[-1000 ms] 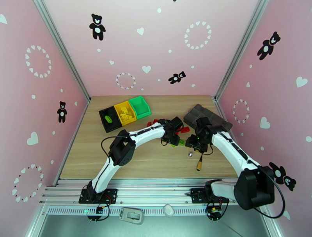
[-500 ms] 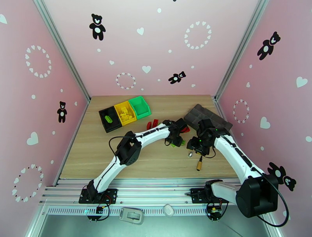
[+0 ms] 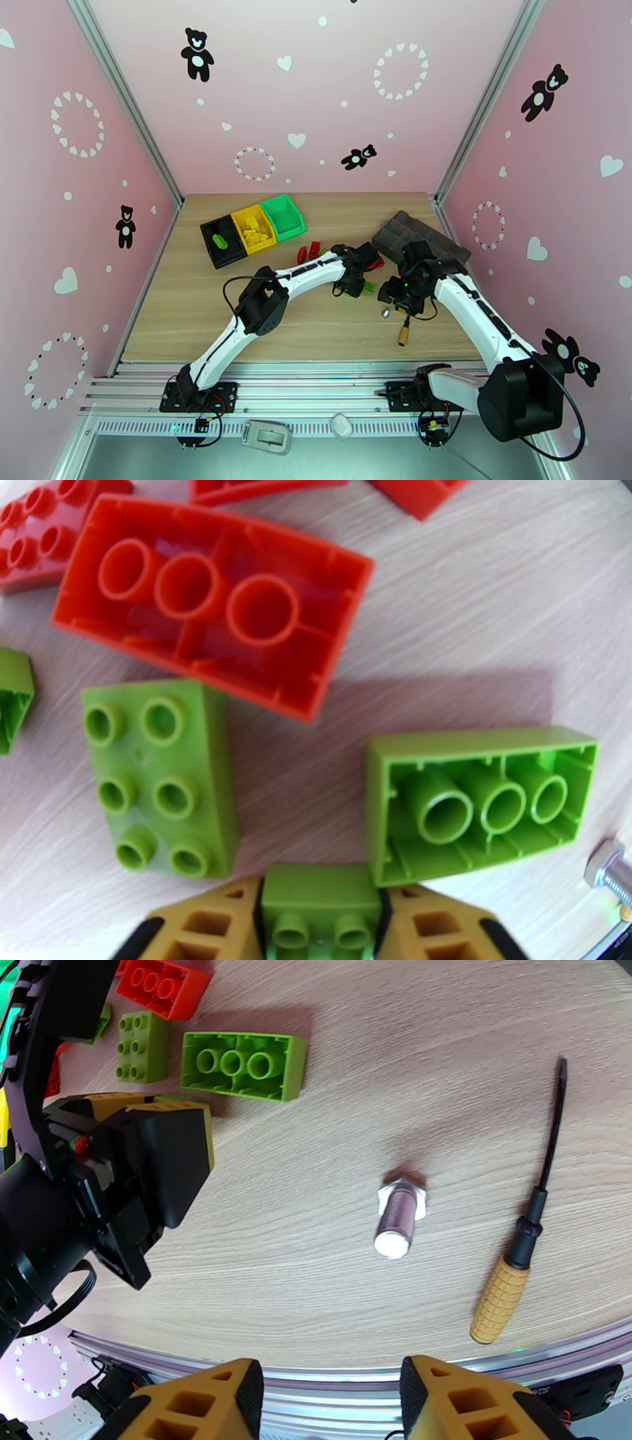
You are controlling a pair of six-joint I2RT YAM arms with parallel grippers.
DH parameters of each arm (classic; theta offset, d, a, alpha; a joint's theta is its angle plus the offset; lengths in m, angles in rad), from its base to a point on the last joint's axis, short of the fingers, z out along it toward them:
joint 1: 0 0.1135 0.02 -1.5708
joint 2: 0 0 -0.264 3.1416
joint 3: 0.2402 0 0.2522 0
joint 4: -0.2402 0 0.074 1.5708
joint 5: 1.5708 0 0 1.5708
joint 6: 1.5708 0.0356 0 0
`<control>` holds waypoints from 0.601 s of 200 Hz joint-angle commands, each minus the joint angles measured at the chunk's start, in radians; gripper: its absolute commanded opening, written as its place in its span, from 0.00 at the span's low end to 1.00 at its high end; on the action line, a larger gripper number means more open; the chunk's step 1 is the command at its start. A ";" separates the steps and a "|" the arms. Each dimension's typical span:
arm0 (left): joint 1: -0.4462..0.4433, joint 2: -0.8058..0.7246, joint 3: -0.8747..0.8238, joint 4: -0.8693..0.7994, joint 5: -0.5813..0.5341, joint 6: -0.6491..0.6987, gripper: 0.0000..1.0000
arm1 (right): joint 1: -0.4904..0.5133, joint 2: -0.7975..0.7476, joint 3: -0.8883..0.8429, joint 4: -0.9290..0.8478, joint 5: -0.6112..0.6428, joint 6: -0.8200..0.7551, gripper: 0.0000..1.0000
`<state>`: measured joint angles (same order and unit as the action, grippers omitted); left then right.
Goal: Sort the legos into containers by color
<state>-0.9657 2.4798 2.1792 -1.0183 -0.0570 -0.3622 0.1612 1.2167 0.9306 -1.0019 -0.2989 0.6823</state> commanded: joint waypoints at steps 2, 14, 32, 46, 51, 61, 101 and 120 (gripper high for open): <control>0.001 -0.088 -0.019 -0.003 -0.021 -0.004 0.30 | -0.002 -0.002 -0.018 0.069 -0.081 0.026 0.51; 0.010 -0.126 -0.055 0.013 -0.018 -0.013 0.28 | 0.009 0.017 -0.019 0.108 -0.112 0.041 0.51; 0.038 -0.202 -0.138 0.054 -0.001 -0.038 0.27 | 0.049 0.062 -0.006 0.163 -0.139 0.062 0.51; 0.071 -0.271 -0.223 0.099 0.020 -0.063 0.27 | 0.102 0.111 0.026 0.199 -0.141 0.073 0.51; 0.081 -0.296 -0.253 0.114 0.027 -0.072 0.27 | 0.122 0.134 0.041 0.212 -0.143 0.075 0.51; 0.109 -0.344 -0.306 0.140 0.038 -0.088 0.27 | 0.168 0.178 0.077 0.236 -0.143 0.082 0.52; 0.233 -0.516 -0.492 0.217 0.075 -0.145 0.26 | 0.344 0.416 0.307 0.286 -0.182 0.072 0.53; 0.307 -0.597 -0.580 0.251 0.091 -0.175 0.27 | 0.399 0.539 0.446 0.288 -0.226 0.061 0.53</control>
<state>-0.7254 1.9724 1.6894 -0.8291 -0.0063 -0.4782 0.5011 1.6341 1.2312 -0.7486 -0.4606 0.7509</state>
